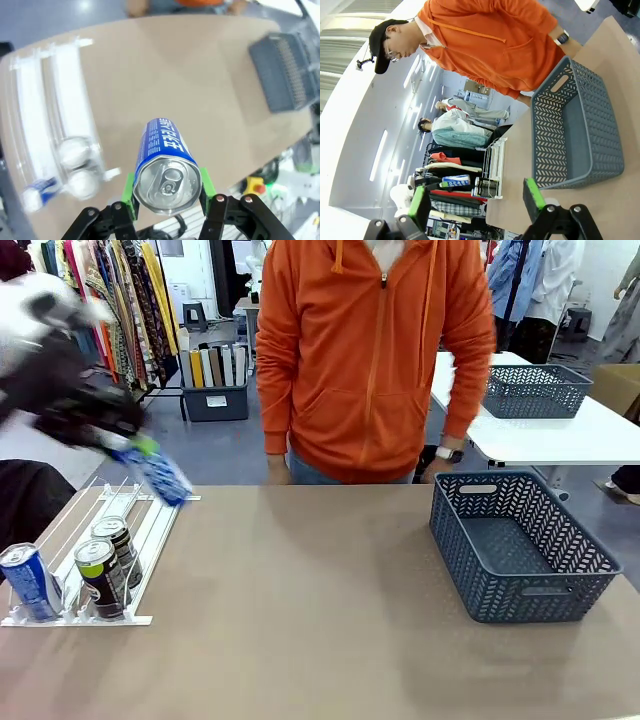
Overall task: Retrieve and store the cans from the dispenser.
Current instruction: Pick up one can from the Automatic Can Dispenser and place it in the middle of the table.
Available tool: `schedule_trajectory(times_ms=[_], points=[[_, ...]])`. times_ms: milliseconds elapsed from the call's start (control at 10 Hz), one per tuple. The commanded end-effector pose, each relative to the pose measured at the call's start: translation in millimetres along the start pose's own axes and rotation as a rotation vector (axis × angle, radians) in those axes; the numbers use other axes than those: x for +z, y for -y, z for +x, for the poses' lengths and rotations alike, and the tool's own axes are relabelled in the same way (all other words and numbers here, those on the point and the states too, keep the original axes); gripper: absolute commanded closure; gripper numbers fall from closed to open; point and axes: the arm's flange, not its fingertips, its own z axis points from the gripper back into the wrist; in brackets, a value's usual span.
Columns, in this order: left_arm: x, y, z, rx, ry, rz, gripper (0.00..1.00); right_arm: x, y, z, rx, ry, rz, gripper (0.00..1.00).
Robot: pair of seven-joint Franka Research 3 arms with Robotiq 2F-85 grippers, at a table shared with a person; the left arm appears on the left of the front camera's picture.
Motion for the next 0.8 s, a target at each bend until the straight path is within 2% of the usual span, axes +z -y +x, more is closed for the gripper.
schedule_trajectory(times_ms=[0, 200, 300, 500, 600, 700], points=[[-53, 65, 26, -0.132, -0.051, 0.028, 1.0, -1, -1, 3, 0.026, 0.013, 0.021, 0.0], [-130, 142, 21, -0.214, -0.026, 0.053, 1.0, -1, -1, 3, 0.026, 0.013, 0.021, 0.0], [-166, 163, 16, -0.243, -0.103, 0.009, 1.0, -1, -1, 3, 0.026, 0.013, 0.021, 0.0], [-227, 179, 0, -0.272, -0.233, 0.034, 1.0, -1, -1, 3, 0.026, 0.013, 0.021, 0.0], [-253, 183, -12, -0.298, -0.226, 0.098, 1.0, -1, -1, 3, 0.026, 0.013, 0.021, 0.0], [-265, 184, -17, -0.32, -0.229, 0.1, 1.0, -1, -1, 3, 0.026, 0.013, 0.021, 0.0]])
